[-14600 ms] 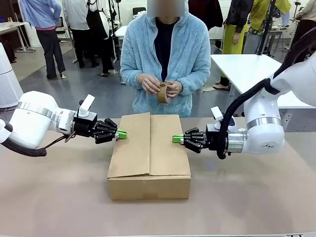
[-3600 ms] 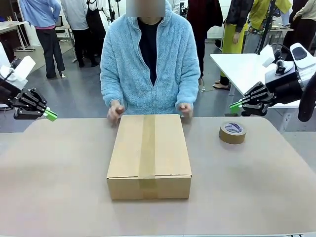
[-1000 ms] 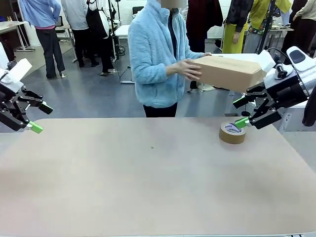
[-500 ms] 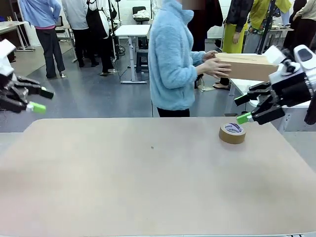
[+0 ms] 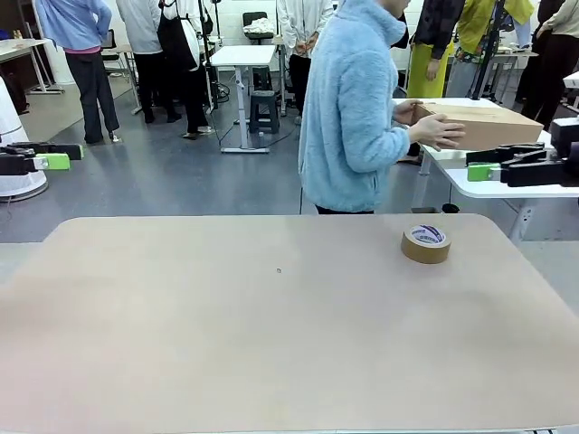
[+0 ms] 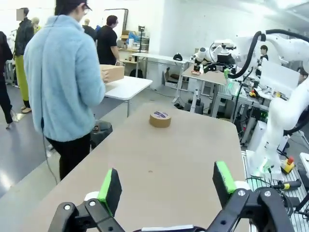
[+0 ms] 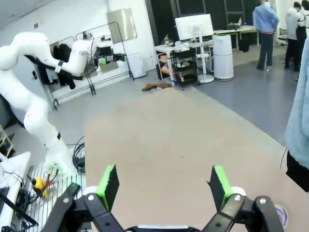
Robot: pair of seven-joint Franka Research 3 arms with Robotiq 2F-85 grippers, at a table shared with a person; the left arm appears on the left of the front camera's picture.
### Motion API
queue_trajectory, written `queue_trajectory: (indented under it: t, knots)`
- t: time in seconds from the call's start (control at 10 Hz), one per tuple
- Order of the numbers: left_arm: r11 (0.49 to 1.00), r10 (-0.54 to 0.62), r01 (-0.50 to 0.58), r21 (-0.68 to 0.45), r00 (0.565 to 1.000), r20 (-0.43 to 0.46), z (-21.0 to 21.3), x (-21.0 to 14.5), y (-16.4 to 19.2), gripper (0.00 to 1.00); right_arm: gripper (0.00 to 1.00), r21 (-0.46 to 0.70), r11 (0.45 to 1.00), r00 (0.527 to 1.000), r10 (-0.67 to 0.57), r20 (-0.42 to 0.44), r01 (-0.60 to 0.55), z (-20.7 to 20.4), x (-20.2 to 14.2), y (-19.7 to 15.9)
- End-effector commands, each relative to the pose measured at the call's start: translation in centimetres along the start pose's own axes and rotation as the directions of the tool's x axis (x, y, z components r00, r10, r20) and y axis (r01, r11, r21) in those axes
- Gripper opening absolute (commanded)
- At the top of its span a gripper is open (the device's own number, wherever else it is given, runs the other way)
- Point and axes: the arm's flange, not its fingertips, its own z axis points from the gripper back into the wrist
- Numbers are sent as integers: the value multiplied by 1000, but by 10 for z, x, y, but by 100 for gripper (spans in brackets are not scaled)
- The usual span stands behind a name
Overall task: Wrap the clocks to prevent damage.
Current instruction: After the human seals the box with tape, release both hands from the side flaps of the Package Box.
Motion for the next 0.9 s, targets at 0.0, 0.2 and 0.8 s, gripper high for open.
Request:
queue_trajectory:
  t: [0.0, 0.2, 0.8]
  knots:
    - [1000, -15, 16, -10, 1000, 22, -1, -2, 1, 100, 100, 7, 1000, 999, -30, 23, 30, -9, -20, 2]
    - [999, -36, 36, 32, 999, -1, 3, -3, 0, 100, 100, -21, 999, 999, -27, -34, 26, -11, -26, -4]
    - [1000, 5, -5, -1, 1000, 3, 3, -5, 2, 100, 100, -3, 999, 999, -47, -16, 47, -5, -17, -11]
